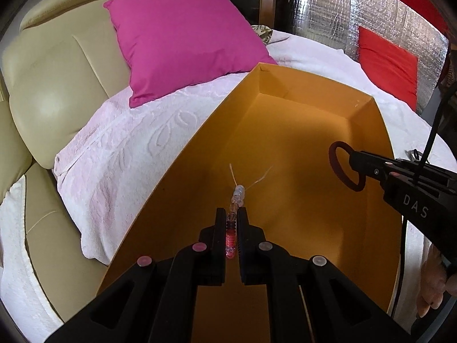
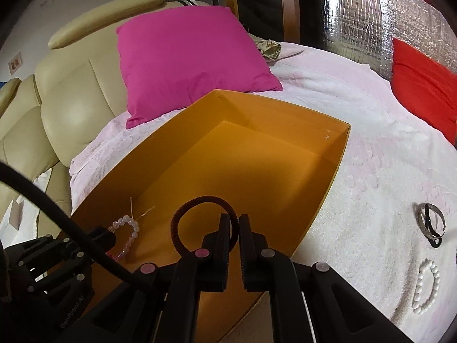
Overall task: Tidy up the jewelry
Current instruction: 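Carry both items into the orange box and open both tools, then move both open tools back over the remaining bracelets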
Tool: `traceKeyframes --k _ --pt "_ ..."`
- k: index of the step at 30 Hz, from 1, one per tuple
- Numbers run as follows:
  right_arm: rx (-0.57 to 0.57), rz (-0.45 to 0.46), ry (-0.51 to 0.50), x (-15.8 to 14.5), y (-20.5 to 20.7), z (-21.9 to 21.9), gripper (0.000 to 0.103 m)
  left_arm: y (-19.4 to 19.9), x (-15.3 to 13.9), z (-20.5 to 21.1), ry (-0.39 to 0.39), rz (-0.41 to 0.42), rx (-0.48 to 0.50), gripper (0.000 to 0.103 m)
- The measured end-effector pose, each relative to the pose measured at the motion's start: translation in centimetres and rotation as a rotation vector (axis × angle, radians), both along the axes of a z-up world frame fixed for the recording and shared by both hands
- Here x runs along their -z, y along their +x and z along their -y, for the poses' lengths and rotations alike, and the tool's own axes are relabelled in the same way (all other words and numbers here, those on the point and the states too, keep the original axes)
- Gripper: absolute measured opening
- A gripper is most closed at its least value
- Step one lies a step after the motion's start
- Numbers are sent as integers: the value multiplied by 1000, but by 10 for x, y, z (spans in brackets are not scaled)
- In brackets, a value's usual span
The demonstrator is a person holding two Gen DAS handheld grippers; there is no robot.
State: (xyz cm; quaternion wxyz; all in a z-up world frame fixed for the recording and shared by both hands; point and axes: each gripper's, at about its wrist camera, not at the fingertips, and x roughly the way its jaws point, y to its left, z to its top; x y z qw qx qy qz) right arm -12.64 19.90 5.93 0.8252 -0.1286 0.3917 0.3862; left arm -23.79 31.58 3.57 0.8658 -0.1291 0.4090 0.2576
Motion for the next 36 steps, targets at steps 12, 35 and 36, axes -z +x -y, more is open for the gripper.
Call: traceKeyframes --k 12,35,36 --pt "21 22 -23 2 1 -6 12 -4 2 -5 -17 -4 -19 7" --pt "269 19 140 -58 35 152 33 -11 -72 53 120 79 61 59" --pt "308 15 147 -58 39 176 33 -9 -76 60 124 81 77 60"
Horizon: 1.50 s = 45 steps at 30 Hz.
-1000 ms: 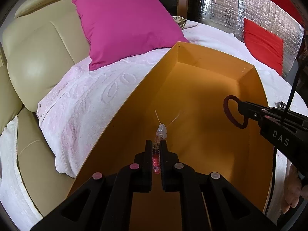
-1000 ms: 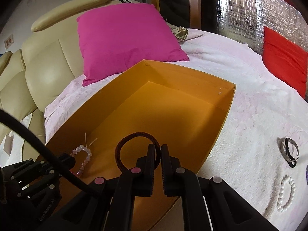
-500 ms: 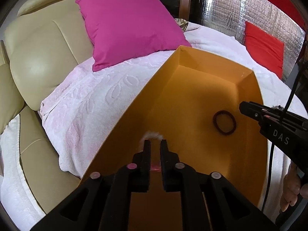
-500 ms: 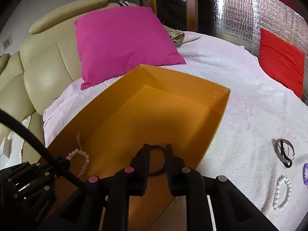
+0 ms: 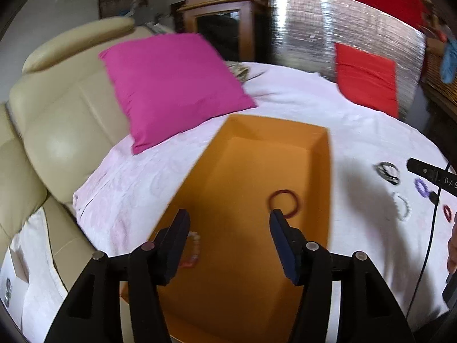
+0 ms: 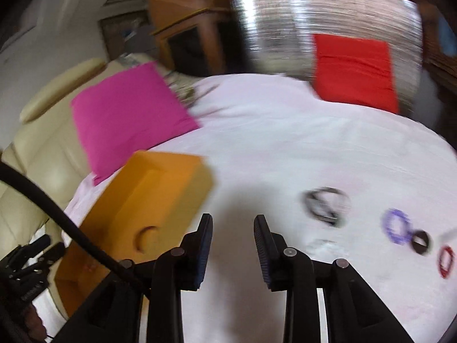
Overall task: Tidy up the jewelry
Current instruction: 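Move both open tools back over the remaining bracelets, then grasp the white bead bracelet with the left tool while the right tool grasps the red bead bracelet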
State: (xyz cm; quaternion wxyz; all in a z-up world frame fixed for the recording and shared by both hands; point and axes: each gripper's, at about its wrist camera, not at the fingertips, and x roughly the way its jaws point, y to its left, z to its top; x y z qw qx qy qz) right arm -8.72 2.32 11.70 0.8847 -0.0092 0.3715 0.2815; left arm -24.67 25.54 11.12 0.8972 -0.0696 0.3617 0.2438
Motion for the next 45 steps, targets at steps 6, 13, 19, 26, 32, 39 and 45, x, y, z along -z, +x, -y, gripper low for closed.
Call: traceKeyframes --k 6,13,19,26,32,39,45 --pt "229 -54 51 7 18 129 33 32 -23 64 29 12 155 64" --pt "402 -110 135 11 34 242 33 89 -22 156 14 -18 341 67" --pt "467 -176 149 24 41 304 33 141 12 198 -40 -110 392 67" --pt "509 -240 160 45 51 351 33 166 64 214 -91 -134 462 67" --pt "525 -290 128 66 61 362 33 181 79 211 -162 -204 503 67" --pt "508 -311 112 73 77 345 33 192 85 194 -225 -225 477 67" --pt "534 -325 92 82 87 334 33 204 84 188 -297 -219 487 61"
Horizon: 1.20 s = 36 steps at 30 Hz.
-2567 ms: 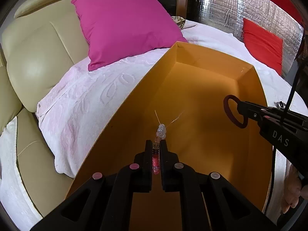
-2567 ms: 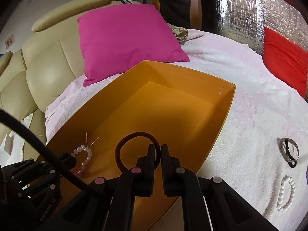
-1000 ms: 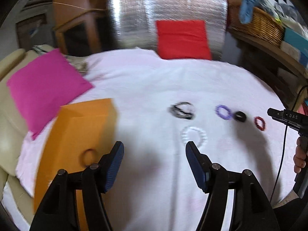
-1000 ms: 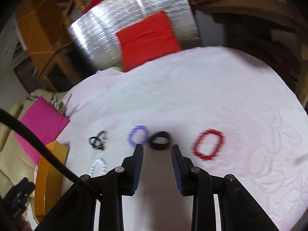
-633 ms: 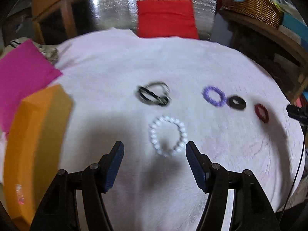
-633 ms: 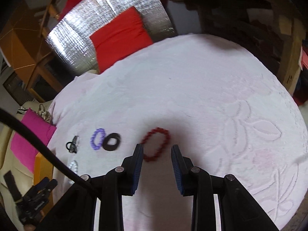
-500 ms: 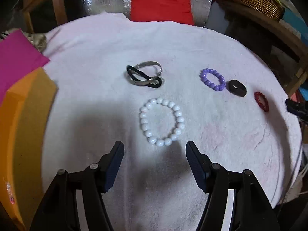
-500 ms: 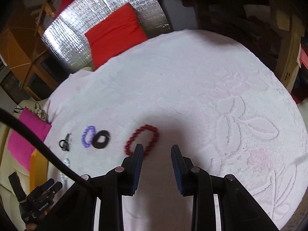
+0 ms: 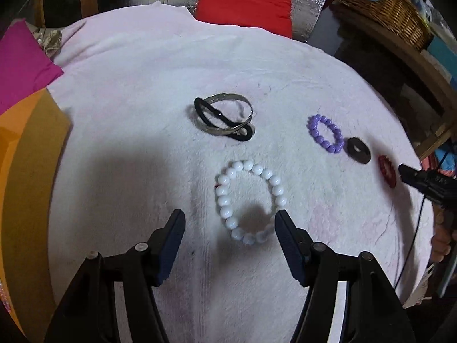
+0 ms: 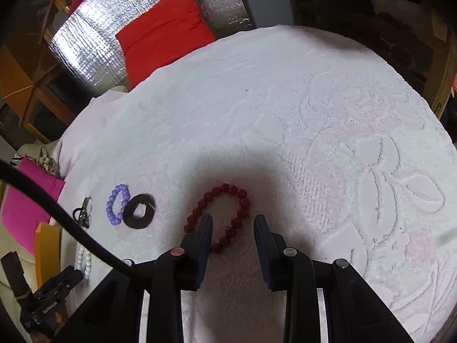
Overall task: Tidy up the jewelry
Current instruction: 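Grasp the white bead bracelet with the left tool while the right tool grasps the red bead bracelet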
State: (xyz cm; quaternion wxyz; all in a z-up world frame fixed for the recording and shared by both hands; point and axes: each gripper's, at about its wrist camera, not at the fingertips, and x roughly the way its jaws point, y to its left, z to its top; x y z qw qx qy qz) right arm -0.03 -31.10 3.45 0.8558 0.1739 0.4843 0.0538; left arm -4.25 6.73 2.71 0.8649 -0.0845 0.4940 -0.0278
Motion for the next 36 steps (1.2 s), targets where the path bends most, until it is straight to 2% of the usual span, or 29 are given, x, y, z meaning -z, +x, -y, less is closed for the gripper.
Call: traceKeyframes --k 4,9,11,12,15,20,36 --pt "18 -4 -15 4 5 -3 33 8 7 0 -5 -21 -1 40" --pt "18 -6 -54 11 12 -10 32 13 10 1 19 -10 -7 24" --pt "9 5 -85 12 13 -15 23 14 10 1 28 -6 -9 20" --pt "1 7 -107 12 13 -18 16 14 9 1 28 -2 -7 18" --pt "-12 28 -162 12 11 -27 12 14 9 0 32 4 -7 14" --pt "-28 67 -197 5 5 -33 10 9 5 -7 18 15 -17 12" --pt "-24 169 -71 -28 -13 -22 10 -13 -22 -10 -35 111 15 9"
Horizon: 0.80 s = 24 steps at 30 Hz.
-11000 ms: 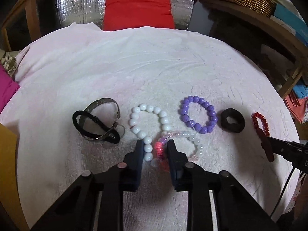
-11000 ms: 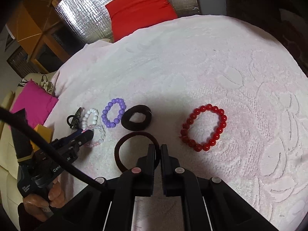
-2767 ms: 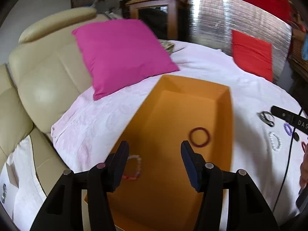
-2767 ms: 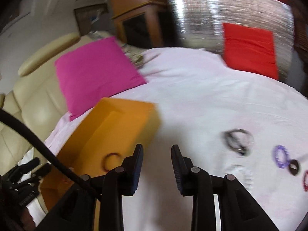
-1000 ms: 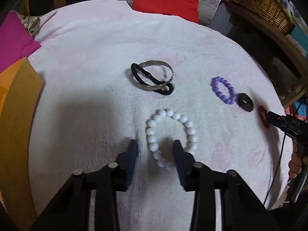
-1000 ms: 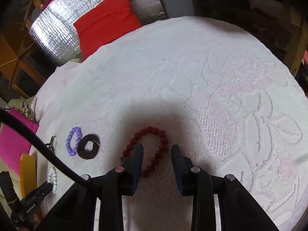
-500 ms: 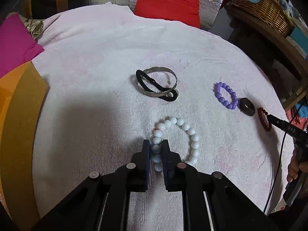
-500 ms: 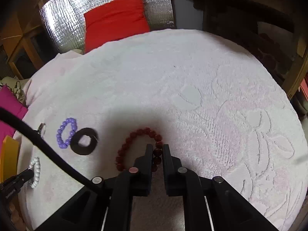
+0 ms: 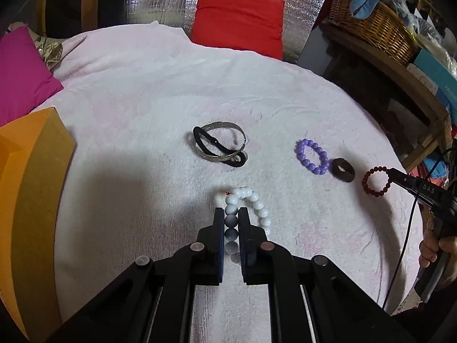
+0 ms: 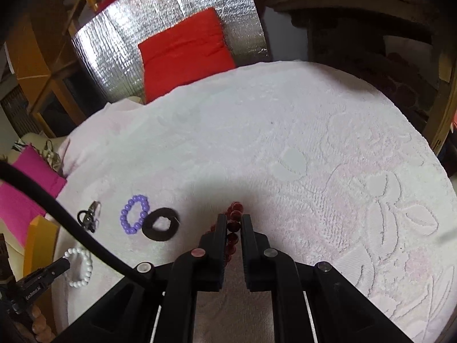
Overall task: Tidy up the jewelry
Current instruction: 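Grasp the white bead bracelet with the left tool while the right tool grasps the red bead bracelet, then carry the white and red bead bracelets with both tools over the orange box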
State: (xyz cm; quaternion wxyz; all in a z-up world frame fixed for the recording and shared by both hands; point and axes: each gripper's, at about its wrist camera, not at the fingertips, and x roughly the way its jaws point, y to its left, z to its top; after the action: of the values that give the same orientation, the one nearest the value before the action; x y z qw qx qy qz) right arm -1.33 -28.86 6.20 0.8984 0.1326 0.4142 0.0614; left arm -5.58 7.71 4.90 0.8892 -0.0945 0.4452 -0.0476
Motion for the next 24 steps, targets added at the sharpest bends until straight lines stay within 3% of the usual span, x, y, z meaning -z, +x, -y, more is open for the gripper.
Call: traceKeyframes --k 9,24 --pt "-34 51 41 -13 -7 -10 10 -6 -9 1 18 41 10 9" --pt "-164 122 99 -29 -20 -78 10 -36 -25 -13 23 87 -53 9"
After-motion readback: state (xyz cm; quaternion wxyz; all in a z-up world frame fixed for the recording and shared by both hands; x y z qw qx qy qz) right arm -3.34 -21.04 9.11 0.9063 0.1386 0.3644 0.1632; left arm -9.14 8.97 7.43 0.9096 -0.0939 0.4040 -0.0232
